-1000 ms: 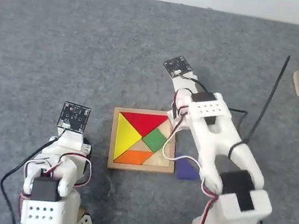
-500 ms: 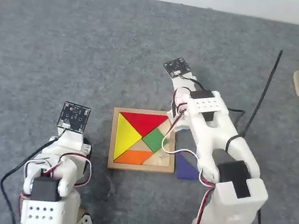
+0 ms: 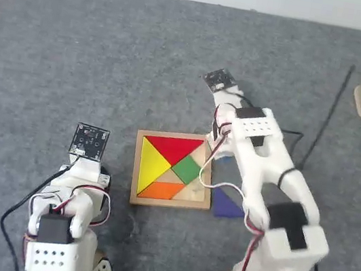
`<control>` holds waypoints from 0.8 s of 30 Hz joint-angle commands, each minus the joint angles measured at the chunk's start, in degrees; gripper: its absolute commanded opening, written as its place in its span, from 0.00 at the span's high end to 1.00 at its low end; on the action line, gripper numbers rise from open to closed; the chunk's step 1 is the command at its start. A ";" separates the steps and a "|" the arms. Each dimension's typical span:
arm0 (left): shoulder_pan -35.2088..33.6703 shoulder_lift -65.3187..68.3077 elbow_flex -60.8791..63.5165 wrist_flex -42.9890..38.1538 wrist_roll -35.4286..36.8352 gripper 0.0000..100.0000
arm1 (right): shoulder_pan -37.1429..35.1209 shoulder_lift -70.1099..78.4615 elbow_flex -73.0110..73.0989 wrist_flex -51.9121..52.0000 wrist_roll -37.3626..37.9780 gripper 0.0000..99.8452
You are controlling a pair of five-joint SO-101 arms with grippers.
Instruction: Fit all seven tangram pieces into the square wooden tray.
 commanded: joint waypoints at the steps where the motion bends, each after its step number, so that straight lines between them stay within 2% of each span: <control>1: 0.18 -1.32 -0.48 0.00 0.44 0.93 | -1.01 -10.95 1.67 1.54 -0.70 0.99; 7: 0.18 -1.32 -0.48 0.00 0.44 0.93 | -8.48 -22.46 11.34 -2.15 -0.26 0.99; 10: 0.18 -1.32 -0.48 0.00 0.44 0.93 | -10.77 -23.52 13.10 -3.47 -0.62 0.99; 13: 0.18 -1.32 -0.48 0.00 0.44 0.93 | -10.68 -21.41 13.01 -4.88 -2.46 0.99; 17: 0.18 -1.32 -0.48 0.00 0.44 0.93 | -9.19 -16.75 12.92 -9.10 -9.93 0.99; 24: 0.18 -1.32 -0.48 0.00 0.44 0.93 | -8.75 -9.89 9.85 -9.19 -10.64 0.99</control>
